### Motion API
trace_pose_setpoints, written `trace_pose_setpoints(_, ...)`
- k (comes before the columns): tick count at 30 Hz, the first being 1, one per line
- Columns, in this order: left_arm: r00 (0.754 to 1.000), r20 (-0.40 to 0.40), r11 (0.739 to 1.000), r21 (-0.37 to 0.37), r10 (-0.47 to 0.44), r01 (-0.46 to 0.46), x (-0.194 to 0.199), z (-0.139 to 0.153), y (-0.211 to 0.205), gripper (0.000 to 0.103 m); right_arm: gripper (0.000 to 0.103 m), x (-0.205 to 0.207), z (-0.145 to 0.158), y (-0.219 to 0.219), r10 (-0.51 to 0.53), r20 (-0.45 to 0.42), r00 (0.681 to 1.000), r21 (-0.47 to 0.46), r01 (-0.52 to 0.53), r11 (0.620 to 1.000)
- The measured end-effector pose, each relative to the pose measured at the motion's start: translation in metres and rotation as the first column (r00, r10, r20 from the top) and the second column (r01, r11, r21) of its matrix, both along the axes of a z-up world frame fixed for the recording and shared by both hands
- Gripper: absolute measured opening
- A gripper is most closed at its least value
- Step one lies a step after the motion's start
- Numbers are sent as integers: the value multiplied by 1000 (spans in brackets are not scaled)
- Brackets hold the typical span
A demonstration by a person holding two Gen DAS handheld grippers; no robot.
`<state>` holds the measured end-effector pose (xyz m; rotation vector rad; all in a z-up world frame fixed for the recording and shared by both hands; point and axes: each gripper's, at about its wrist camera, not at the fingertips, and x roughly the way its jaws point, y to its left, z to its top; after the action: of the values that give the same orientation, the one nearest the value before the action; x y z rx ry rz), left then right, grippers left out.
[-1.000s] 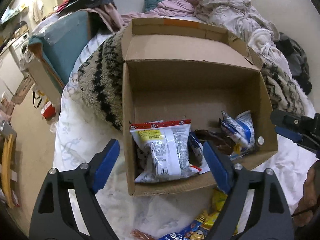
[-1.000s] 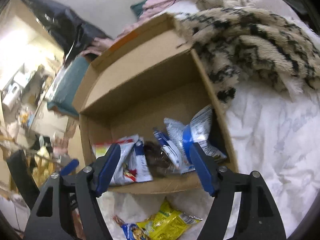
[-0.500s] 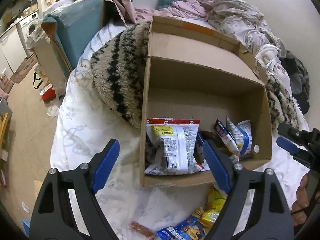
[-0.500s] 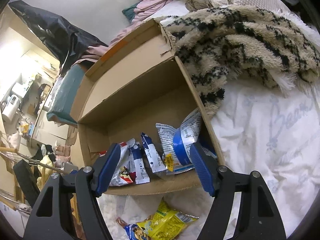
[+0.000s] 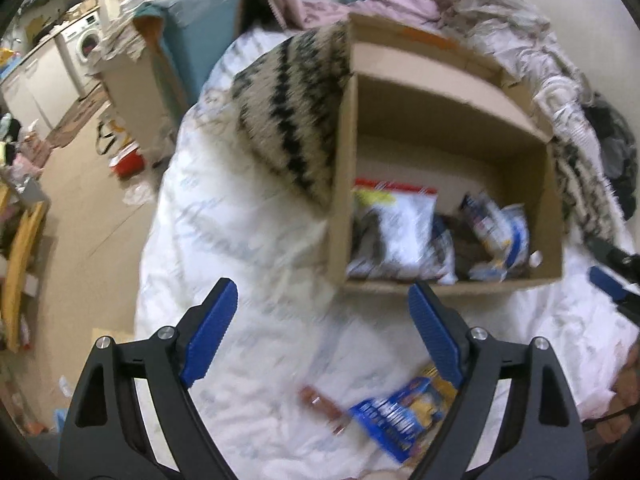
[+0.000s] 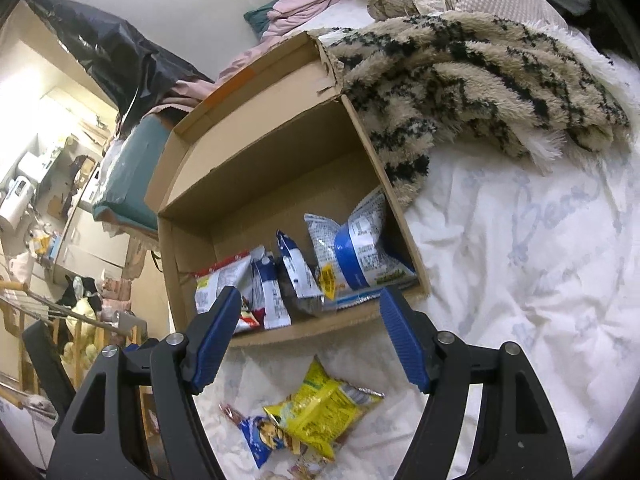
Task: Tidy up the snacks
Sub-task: 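Withdraw both tools from the box and grasp the clear red-filled packet with the left tool, then grasp the yellow chip bag with the right tool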
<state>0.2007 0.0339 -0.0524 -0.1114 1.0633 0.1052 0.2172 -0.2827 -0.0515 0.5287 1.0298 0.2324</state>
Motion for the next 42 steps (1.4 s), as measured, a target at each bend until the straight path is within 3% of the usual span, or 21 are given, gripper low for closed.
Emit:
trace_pose_setpoints(4,993,-98,998,0,61,-62,-14,-22,11,85,75,-14,-3,-4,-11,-27,1000,13,11,1000)
trace_pose_setpoints(8,969,-225,990,-71,100,-119,-30,-59,11,85,75,-33,-4,-7,-35,-51,998,20,36,999)
trace_pose_setpoints(13,949,-286,981,-99,134,-168,-33,-86,7,83,74,-49,-8,-12,-55,-78,995,45,58,997)
trace_pose_setpoints(15,937,-319,979,-97,139,-178,-29,-96,7,69,74,-56,-11,-14,-61,-90,994,57,66,996)
trace_pose_setpoints(18,919,-361,973,-102,158,-208,-28,-111,6,57,74,-62,-14,-17,-70,-100,993,59,76,995)
trace_pose_setpoints(21,915,-381,982,-70,134,-173,-29,-119,-1,52,75,-64,-15,-18,-72,-103,992,53,77,996)
trace_pose_setpoints(23,919,-377,988,-44,120,-147,-29,-120,-6,49,75,-64,-15,-18,-70,-105,992,51,76,996)
trace_pose_setpoints(25,919,-377,990,-32,113,-134,-30,-120,-10,39,75,-62,-15,-16,-67,-104,992,49,73,996)
trace_pose_setpoints(26,918,-383,992,-22,103,-121,-30,-120,-12,22,74,-62,-16,-15,-64,-104,993,49,70,996)
trace_pose_setpoints(27,916,-389,994,-11,96,-109,-30,-120,-13,13,75,-62,-16,-14,-61,-103,993,49,66,997)
trace_pose_setpoints(32,911,-407,996,-29,61,-80,-26,-110,-15,13,74,-60,-19,-6,-39,-115,993,43,44,998)
trace_pose_setpoints(42,962,-274,999,-40,-22,11,-27,-50,-29,13,75,-52,-45,16,12,-211,977,68,2,998)
